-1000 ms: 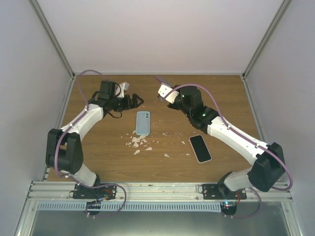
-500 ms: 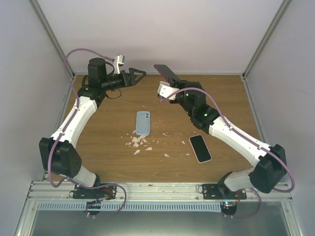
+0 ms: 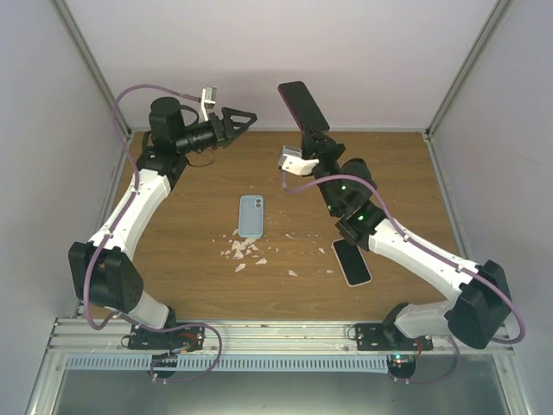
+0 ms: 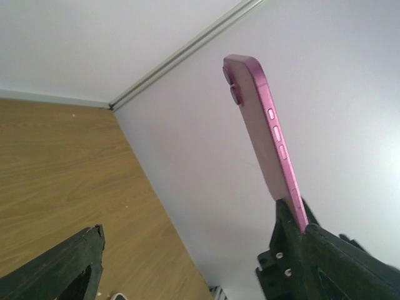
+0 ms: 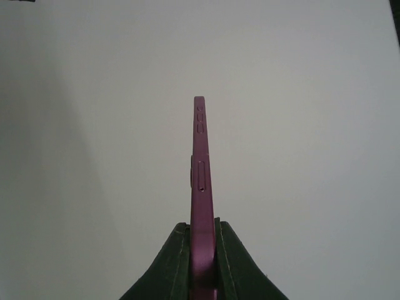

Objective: Take the phone out of the phone case
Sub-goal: Place the phone at the center of the board.

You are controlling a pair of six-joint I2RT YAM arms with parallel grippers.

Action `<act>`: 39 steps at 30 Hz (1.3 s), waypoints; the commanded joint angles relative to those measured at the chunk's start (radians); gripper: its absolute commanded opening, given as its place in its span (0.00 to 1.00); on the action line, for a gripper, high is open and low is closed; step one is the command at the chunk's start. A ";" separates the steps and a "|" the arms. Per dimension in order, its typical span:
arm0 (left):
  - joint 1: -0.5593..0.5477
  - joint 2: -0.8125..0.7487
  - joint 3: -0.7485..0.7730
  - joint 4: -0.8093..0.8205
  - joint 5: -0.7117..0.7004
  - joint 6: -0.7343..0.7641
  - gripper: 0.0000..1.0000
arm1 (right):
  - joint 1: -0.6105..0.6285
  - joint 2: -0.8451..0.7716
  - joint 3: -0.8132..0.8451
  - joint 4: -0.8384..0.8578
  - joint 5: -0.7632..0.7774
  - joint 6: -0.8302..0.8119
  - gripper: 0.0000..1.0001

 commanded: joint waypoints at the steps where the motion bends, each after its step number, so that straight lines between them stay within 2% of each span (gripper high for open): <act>1: -0.029 -0.030 0.040 0.119 0.028 -0.109 0.84 | 0.029 0.018 -0.041 0.310 0.070 -0.170 0.00; 13: -0.151 -0.009 0.101 0.129 -0.029 -0.128 0.74 | 0.088 0.046 -0.078 0.416 0.097 -0.287 0.00; 23: -0.164 -0.002 0.059 0.138 -0.063 -0.248 0.61 | 0.115 0.080 -0.087 0.498 0.125 -0.352 0.00; 34: -0.182 0.041 0.066 0.130 -0.072 -0.257 0.54 | 0.141 0.094 -0.085 0.505 0.141 -0.360 0.01; 39: -0.195 0.057 0.084 0.125 -0.076 -0.241 0.48 | 0.152 0.103 -0.083 0.513 0.138 -0.363 0.00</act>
